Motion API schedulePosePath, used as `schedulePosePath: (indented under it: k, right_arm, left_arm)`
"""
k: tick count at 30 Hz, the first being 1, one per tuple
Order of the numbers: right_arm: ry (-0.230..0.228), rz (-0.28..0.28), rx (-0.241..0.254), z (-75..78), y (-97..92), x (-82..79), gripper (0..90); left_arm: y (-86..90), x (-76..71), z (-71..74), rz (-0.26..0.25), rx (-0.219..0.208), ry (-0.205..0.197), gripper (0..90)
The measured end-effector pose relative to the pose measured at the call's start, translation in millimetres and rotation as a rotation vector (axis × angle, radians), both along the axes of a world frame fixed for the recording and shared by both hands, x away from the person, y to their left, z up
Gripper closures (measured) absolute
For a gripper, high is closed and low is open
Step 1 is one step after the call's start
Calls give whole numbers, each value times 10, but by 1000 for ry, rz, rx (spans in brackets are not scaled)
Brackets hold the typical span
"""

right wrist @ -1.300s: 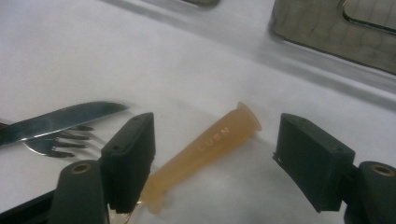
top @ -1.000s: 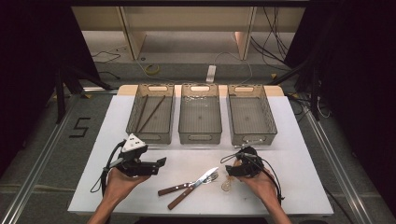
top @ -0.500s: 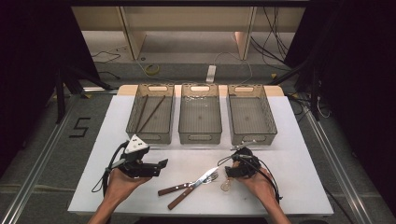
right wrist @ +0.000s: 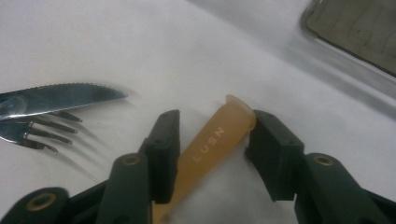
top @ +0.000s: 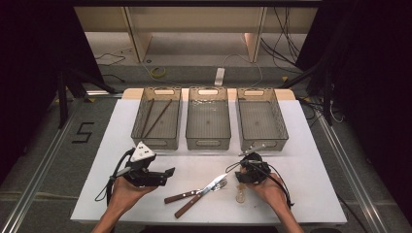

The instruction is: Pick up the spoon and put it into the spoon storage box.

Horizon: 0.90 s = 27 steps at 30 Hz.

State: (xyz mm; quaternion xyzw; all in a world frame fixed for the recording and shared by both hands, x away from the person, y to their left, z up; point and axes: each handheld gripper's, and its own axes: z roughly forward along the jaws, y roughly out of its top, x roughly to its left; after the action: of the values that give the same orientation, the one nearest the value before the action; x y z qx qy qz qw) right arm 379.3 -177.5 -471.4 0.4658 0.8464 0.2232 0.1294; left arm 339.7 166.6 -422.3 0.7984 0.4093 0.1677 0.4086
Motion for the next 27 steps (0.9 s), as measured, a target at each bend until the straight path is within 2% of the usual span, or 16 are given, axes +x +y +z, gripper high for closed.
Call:
schedulePosePath:
  k: [3,8,21,27]
  right_arm:
    - [-5,8,4,1,0,4,631]
    - [-8,23,7,3,21,3,730]
    - [9,62,23,29,26,8,746]
    - [6,78,51,71,6,4,748]
  left_arm:
    - [-6,-1,-10,-7,15,0,156]
    - [0,0,-12,-7,10,2,158]
    - [9,3,-20,-11,12,4,158]
    - [16,2,-22,-11,12,4,158]
